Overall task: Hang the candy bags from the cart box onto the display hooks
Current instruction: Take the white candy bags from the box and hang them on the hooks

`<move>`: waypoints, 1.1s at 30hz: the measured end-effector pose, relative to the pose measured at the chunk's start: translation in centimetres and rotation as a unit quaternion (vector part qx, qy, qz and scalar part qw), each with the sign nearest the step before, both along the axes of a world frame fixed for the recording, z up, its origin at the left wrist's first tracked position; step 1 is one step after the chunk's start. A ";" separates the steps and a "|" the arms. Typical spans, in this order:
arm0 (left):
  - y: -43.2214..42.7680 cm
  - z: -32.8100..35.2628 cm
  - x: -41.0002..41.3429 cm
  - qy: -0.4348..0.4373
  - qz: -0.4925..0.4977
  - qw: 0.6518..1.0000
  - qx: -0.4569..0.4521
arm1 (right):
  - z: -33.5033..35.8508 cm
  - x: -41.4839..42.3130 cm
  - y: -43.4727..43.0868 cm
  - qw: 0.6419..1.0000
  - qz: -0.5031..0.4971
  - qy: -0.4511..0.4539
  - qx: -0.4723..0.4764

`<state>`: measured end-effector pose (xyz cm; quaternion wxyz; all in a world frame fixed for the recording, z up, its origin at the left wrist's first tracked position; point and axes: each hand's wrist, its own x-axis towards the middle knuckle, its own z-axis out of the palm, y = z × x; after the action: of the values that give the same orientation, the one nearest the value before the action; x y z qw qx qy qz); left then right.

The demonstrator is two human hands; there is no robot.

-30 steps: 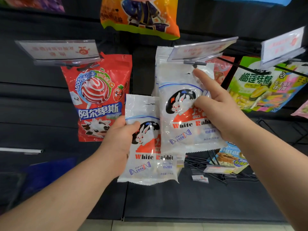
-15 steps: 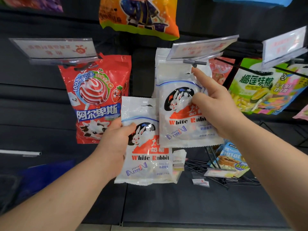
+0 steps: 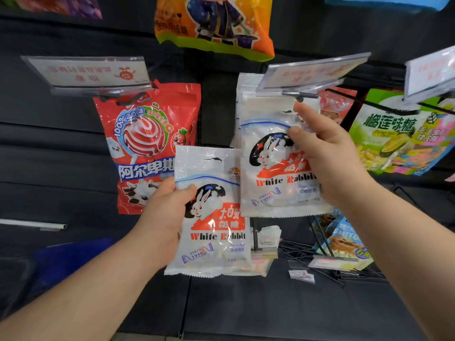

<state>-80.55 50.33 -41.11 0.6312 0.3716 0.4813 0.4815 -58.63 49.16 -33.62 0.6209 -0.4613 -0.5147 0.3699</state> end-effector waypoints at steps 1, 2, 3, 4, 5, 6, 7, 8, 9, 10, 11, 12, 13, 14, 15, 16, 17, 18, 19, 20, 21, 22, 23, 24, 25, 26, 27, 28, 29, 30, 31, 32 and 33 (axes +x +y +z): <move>0.0 -0.1 -0.1 -0.003 0.003 1.000 0.001 | 0.1 0.1 0.1 1.000 0.007 0.005 -0.002; 0.1 -0.2 -0.1 -0.004 0.005 1.000 0.002 | 0.1 0.2 0.2 1.000 0.012 0.005 -0.004; 0.1 -0.2 -0.2 -0.004 0.007 1.000 0.003 | 0.2 0.2 0.2 1.000 0.014 0.003 -0.007; 0.1 -0.3 -0.2 -0.004 0.007 1.000 0.003 | 0.4 0.2 0.3 1.000 0.015 0.006 -0.012; 0.1 -0.3 -0.3 -0.004 0.007 1.000 0.003 | 0.5 0.2 0.4 1.000 0.017 0.012 -0.016; 0.1 -0.4 -0.3 -0.005 0.007 1.000 0.002 | 0.5 0.1 0.5 0.999 0.020 0.022 -0.017; 0.1 -0.4 -0.3 -0.005 0.007 1.000 0.000 | 0.5 0.1 0.6 0.999 0.024 0.032 -0.015; 0.0 -0.4 -0.2 -0.003 0.007 1.000 -0.003 | 0.5 0.0 0.7 0.999 0.024 0.041 -0.012; 0.0 -0.4 -0.2 0.000 0.008 1.000 -0.006 | 0.4 0.0 0.7 0.999 0.020 0.050 -0.009; 0.0 -0.4 -0.2 0.003 0.009 1.000 -0.008 | 0.3 0.0 0.7 0.998 0.011 0.057 -0.004; 0.0 -0.4 -0.2 0.007 0.010 1.000 -0.010 | 0.3 0.0 0.7 0.998 0.000 0.062 0.001; 0.0 -0.4 -0.1 0.009 0.011 1.000 -0.012 | 0.2 -0.1 0.7 0.998 -0.009 0.065 0.004; 0.1 -0.5 -0.1 0.010 0.013 1.000 -0.014 | 0.2 -0.1 0.7 0.998 -0.017 0.067 0.004; 0.2 -0.5 -0.2 0.011 0.013 1.000 -0.016 | 0.1 -0.2 0.7 0.997 -0.023 0.071 0.002; 0.2 -0.6 -0.2 0.011 0.013 1.000 -0.017 | 0.0 -0.2 0.8 0.996 -0.028 0.080 -0.001; 0.3 -0.7 -0.2 0.010 0.013 1.000 -0.018 | 0.0 -0.3 0.9 0.995 -0.028 0.092 -0.003; 0.3 -0.7 -0.3 0.007 0.013 1.000 -0.018 | 0.0 -0.4 0.9 0.994 -0.027 0.103 -0.004; 0.4 -0.8 -0.3 0.005 0.014 1.000 -0.018 | 0.0 -0.4 0.9 0.993 -0.029 0.111 -0.004; 0.4 -0.8 -0.4 0.005 0.014 1.000 -0.018 | 0.0 -0.5 0.9 0.993 -0.034 0.114 -0.003; 0.4 -0.9 -0.6 0.004 0.015 1.000 -0.019 | 0.1 -0.4 1.0 0.992 -0.041 0.115 0.000; 0.4 -0.9 -0.8 0.002 0.015 1.000 -0.021 | 0.2 -0.3 1.0 0.992 -0.045 0.115 0.002; 0.3 -0.9 -1.0 -0.001 0.014 1.000 -0.022 | 0.2 -0.2 1.0 0.992 -0.046 0.114 0.003; 0.3 -1.0 -1.2 -0.004 0.015 1.000 -0.024 | 0.3 -0.2 1.0 0.993 -0.044 0.113 0.004; 0.2 -1.0 -1.4 -0.006 0.017 1.000 -0.025 | 0.4 -0.1 1.1 0.993 -0.043 0.113 0.005; 0.1 -1.0 -1.6 -0.008 0.018 1.000 -0.024 | 0.5 -0.2 1.2 0.993 -0.040 0.114 0.005; 0.0 -1.0 -1.8 -0.011 0.018 0.999 -0.024 | 0.5 -0.2 1.2 0.992 -0.037 0.118 0.004; -0.1 -1.0 -1.9 -0.014 0.018 0.999 -0.024 | 0.6 -0.3 1.3 0.992 -0.031 0.124 0.003; -0.2 -0.9 -2.1 -0.015 0.017 0.999 -0.023 | 0.6 -0.4 1.3 0.991 -0.026 0.131 0.002; -0.3 -0.8 -2.2 -0.017 0.017 0.999 -0.023 | 0.6 -0.5 1.4 0.990 -0.022 0.136 0.001; -0.3 -0.7 -2.3 -0.020 0.016 0.999 -0.022 | 0.6 -0.6 1.4 0.990 -0.021 0.139 0.000; -0.4 -0.6 -2.4 -0.024 0.016 0.999 -0.020 | 0.6 -0.6 1.4 0.990 -0.023 0.138 0.000; -0.4 -0.5 -2.5 -0.027 0.016 0.999 -0.019 | 0.5 -0.7 1.5 0.990 -0.029 0.136 0.000; -0.4 -0.4 -2.5 -0.029 0.017 0.999 -0.018 | 0.5 -0.8 1.5 0.990 -0.036 0.136 0.000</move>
<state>-83.03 49.95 -41.53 0.6434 0.3375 0.4776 0.4940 -59.41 50.66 -33.11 0.6982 -0.4249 -0.4085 0.4064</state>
